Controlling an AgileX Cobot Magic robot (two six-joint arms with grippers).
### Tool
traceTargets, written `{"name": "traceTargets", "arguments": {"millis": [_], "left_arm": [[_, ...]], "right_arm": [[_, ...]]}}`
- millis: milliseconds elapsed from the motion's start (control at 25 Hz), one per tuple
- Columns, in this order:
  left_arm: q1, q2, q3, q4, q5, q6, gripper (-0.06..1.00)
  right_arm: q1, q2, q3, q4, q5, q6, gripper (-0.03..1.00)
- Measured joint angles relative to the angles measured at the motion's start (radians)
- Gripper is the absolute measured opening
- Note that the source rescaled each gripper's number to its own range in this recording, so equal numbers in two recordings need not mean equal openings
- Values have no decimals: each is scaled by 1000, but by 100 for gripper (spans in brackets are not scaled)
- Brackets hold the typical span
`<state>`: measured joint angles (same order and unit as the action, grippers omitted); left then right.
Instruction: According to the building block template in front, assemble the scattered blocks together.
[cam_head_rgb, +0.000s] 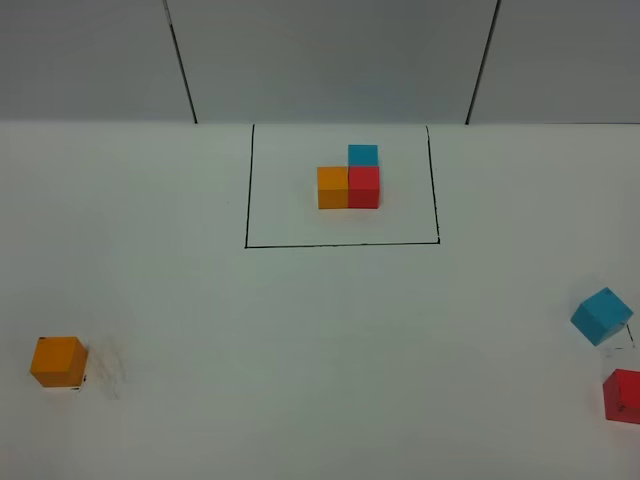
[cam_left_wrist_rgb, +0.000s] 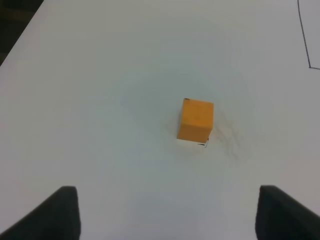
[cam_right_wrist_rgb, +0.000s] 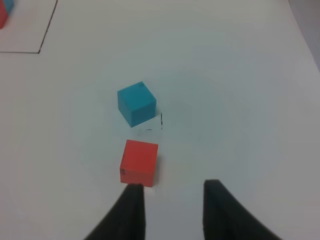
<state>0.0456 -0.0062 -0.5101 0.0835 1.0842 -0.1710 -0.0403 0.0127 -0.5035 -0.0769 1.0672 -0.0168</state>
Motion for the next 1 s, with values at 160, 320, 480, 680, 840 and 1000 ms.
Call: {"name": "traceTargets", "arguments": {"millis": [160, 320, 480, 680, 840, 1000], "left_arm": [[0, 0, 0, 0, 0, 0, 58], [0, 0, 0, 0, 0, 0, 58], [0, 0, 0, 0, 0, 0, 58], [0, 0, 0, 0, 0, 0, 58], [0, 0, 0, 0, 0, 0, 58], [0, 0, 0, 0, 0, 0, 58]], "right_arm": [[0, 0, 0, 0, 0, 0, 9], [0, 0, 0, 0, 0, 0, 9], [0, 0, 0, 0, 0, 0, 9], [0, 0, 0, 0, 0, 0, 9], [0, 0, 0, 0, 0, 0, 10], [0, 0, 0, 0, 0, 0, 10]]}}
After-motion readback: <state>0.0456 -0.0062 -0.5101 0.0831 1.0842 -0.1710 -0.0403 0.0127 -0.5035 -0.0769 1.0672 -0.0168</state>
